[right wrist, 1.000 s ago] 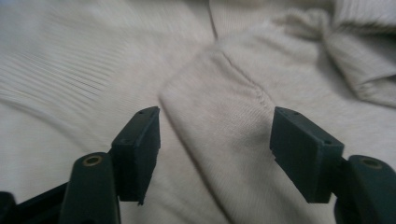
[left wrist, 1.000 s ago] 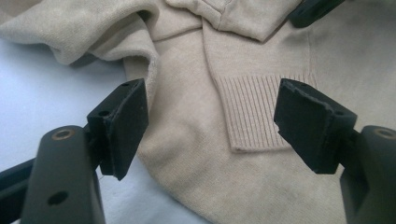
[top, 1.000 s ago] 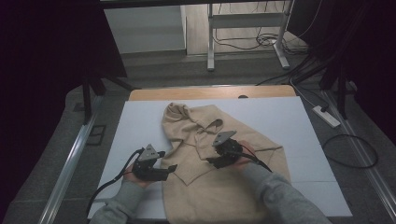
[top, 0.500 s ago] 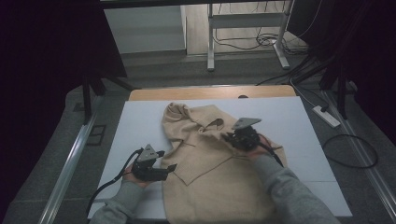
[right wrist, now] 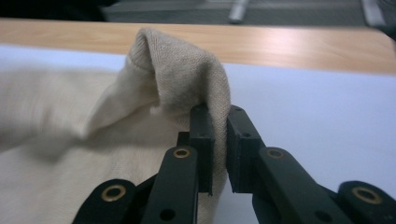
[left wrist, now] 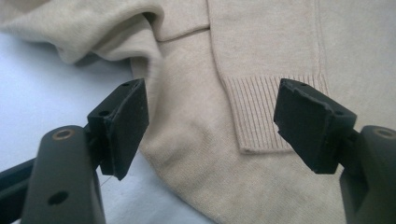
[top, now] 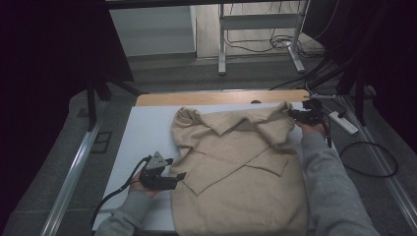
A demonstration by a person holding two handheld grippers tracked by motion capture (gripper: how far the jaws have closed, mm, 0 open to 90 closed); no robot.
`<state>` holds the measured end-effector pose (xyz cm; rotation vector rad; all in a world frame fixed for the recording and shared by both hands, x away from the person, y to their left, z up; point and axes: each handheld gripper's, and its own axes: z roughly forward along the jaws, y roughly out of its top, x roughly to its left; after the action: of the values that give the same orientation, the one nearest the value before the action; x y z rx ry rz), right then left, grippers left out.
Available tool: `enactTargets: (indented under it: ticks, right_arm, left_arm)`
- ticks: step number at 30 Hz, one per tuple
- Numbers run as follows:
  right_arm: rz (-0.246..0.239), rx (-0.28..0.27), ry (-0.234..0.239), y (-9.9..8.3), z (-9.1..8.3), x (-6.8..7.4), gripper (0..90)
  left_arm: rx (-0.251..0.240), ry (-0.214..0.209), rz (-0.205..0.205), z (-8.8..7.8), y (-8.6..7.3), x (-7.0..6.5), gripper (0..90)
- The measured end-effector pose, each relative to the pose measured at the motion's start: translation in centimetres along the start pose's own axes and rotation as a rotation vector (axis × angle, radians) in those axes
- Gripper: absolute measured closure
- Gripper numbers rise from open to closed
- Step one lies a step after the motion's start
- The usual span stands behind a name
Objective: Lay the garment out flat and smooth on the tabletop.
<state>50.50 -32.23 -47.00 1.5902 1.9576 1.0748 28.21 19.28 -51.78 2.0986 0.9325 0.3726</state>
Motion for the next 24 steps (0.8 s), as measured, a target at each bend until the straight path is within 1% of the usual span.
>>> enactTargets:
  ticks: [1, 2, 3, 4, 5, 7, 8, 9, 10, 11, 12, 13, 14, 16, 18, 19, 21, 24]
  right_arm:
    - [0.034, 0.013, -0.004, -0.2, 0.6, -1.0, 81.2]
    - [0.058, 0.030, -0.003, -0.5, 1.2, -1.6, 79.6]
    - [0.062, 0.047, -0.018, -0.8, 1.7, -2.0, 75.2]
    - [0.052, 0.058, -0.055, -1.0, 2.0, -2.1, 66.7]
    - [0.033, 0.056, -0.096, -1.3, 2.1, -2.0, 57.7]
    - [0.008, 0.019, -0.100, -1.4, 1.4, -1.7, 52.8]
    - [-0.003, -0.008, -0.086, -1.4, 0.7, -1.3, 51.0]
    - [-0.023, -0.032, -0.056, -1.3, 0.0, -0.9, 49.6]
    - [-0.049, -0.039, -0.026, -1.4, -0.8, -0.3, 48.5]
    - [-0.073, -0.047, -0.009, -1.5, -1.4, 0.2, 48.0]
    - [-0.109, -0.060, 0.022, -1.9, -2.5, 1.1, 47.4]
    - [-0.130, -0.065, 0.043, -2.2, -3.1, 1.7, 46.9]
    - [-0.162, -0.075, 0.079, -2.8, -4.1, 2.6, 46.6]
    - [-0.221, -0.076, 0.121, -4.1, -5.5, 3.9, 45.8]
    - [-0.264, -0.068, 0.162, -5.5, -6.6, 4.8, 45.0]
    - [-0.279, -0.067, 0.173, -6.2, -7.1, 5.1, 44.8]
    - [-0.288, -0.067, 0.207, -7.7, -8.0, 5.4, 44.6]
    - [-0.308, -0.047, 0.249, -9.9, -9.1, 5.6, 44.3]
  left_arm:
    - [-0.002, 0.001, -0.002, 0.0, 0.0, 0.0, 26.5]
    - [-0.002, 0.001, -0.001, 0.0, 0.0, 0.0, 26.5]
    - [-0.002, 0.001, 0.000, 0.0, 0.0, 0.0, 26.5]
    - [-0.001, -0.001, 0.003, 0.0, 0.0, 0.1, 26.5]
    - [0.001, -0.001, 0.003, 0.0, 0.0, 0.1, 26.5]
    - [0.003, -0.003, 0.002, 0.1, -0.1, 0.1, 26.5]
    - [0.004, -0.003, 0.000, 0.1, -0.1, 0.2, 26.4]
    - [0.006, -0.004, -0.001, 0.1, -0.1, 0.2, 26.4]
    - [0.007, -0.004, -0.001, 0.1, -0.1, 0.2, 26.4]
    - [0.007, -0.003, -0.001, 0.1, -0.1, 0.2, 26.4]
    - [0.005, -0.002, -0.001, 0.1, -0.1, 0.2, 26.3]
    - [0.005, -0.001, -0.001, 0.0, -0.1, 0.1, 26.3]
    - [0.004, 0.000, -0.001, 0.0, -0.1, 0.1, 26.3]
    - [0.006, 0.003, -0.003, 0.0, -0.1, 0.1, 26.3]
    - [0.009, 0.006, -0.003, 0.1, -0.1, 0.1, 26.3]
    - [0.010, 0.008, -0.003, 0.1, -0.1, 0.1, 26.2]
    - [0.012, 0.012, -0.003, 0.1, -0.1, 0.2, 26.1]
    - [0.015, 0.017, -0.005, 0.1, -0.1, 0.2, 26.0]
